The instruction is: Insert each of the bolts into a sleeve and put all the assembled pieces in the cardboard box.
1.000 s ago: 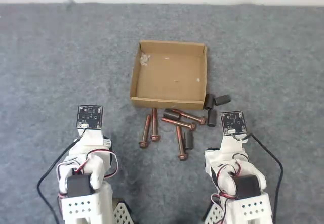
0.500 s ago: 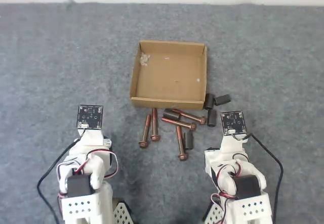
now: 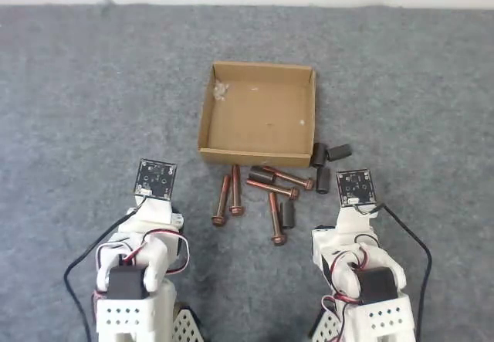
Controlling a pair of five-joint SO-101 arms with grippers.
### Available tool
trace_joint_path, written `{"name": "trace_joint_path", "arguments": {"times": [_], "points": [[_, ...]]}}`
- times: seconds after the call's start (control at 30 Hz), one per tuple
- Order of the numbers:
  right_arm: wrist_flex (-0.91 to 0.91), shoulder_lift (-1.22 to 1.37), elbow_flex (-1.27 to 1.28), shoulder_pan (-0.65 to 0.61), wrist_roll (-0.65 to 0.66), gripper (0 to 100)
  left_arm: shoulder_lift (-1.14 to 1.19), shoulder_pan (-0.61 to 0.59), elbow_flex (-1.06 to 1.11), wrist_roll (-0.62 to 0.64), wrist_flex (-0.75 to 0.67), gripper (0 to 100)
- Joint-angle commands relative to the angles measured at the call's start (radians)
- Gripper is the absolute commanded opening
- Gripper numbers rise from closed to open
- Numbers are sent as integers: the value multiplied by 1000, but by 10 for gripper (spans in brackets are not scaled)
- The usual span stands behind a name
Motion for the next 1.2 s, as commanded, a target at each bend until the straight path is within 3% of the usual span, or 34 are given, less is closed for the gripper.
{"name": "trace_joint_path", "arguments": {"times": [0.0, 0.13, 0.27, 0.43, 0.57, 0.73, 0.93, 0.97, 1.17], "points": [[4, -16, 18, 4, -6, 7, -21, 3, -8, -6, -3, 14], [-4, -18, 8, 5, -6, 8, -23, 6, -12, -3, -55, 15], [-4, -18, -48, 15, -6, 9, -23, 11, -12, -3, -206, 15], [-4, -18, -130, 173, -6, 9, -23, 12, -8, -3, -390, 15], [-5, -18, -127, 231, -5, 9, -21, 51, -8, -5, -400, 15], [-10, -18, -127, 229, 40, 10, -21, 64, -7, -9, -298, 15], [-268, -18, -38, 243, 503, 9, -21, -3, -7, -9, -270, 15], [-309, -18, -21, 246, 534, 7, -21, -15, -7, -11, -270, 15], [-380, -5, -55, 246, 374, 9, -21, -40, -7, -61, -259, 15]]}}
